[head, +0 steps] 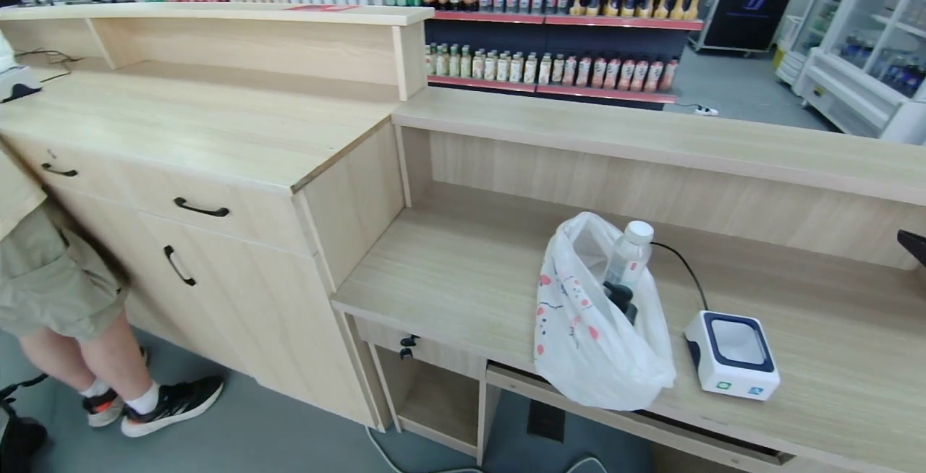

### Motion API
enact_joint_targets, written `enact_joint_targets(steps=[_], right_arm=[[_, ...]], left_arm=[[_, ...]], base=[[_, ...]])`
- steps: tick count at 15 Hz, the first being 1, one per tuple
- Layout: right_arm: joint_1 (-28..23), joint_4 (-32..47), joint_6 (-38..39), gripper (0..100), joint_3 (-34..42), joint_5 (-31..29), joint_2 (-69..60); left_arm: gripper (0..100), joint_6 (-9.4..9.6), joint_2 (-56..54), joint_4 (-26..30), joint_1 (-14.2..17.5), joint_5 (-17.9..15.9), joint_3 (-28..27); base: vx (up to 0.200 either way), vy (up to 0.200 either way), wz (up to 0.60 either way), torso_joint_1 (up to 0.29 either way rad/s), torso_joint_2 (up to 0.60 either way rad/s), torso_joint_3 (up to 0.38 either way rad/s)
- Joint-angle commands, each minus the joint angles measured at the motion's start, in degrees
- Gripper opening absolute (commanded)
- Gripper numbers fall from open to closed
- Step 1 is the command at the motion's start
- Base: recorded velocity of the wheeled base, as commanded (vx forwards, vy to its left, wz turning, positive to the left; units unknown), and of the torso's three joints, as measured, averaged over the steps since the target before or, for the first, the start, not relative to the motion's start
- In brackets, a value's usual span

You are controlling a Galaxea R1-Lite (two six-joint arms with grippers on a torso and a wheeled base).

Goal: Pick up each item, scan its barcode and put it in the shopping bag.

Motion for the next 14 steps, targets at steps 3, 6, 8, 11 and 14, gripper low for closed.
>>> enact_joint_targets(steps=[3,6,8,11,14], right_arm=[[0.49,0.57,2.41,100,-0.62,-4.32,-2.74],[3.74,0.83,15.33,100,1.31,-7.84,-5.38],[6.29,0.83,18.75,100,8.79,-8.10,-12.06],[13.14,0.92,20.78,100,24.52,-10.03,-27.88],[22.28,5.05,20.86,100,35.33,-12.58,-48.01]], left_arm=[[0,0.00,-0.02,0.00,0.00,0.04,0.00],[0,0.00,-0.02,0.00,0.00,0.04,0.00],[0,0.00,-0.02,0.00,0.00,0.04,0.00],[0,0.00,-0.02,0.00,0.00,0.04,0.00],[0,0.00,-0.02,0.00,0.00,0.04,0.00]], base=[[0.000,0.000,-0.60,0.004,0.00,0.002],[0.000,0.000,0.00,0.000,0.00,0.000],[0.000,0.000,0.00,0.000,0.00,0.000],[0.000,0.000,0.00,0.000,0.00,0.000],[0.000,0.000,0.00,0.093,-0.16,-0.079]])
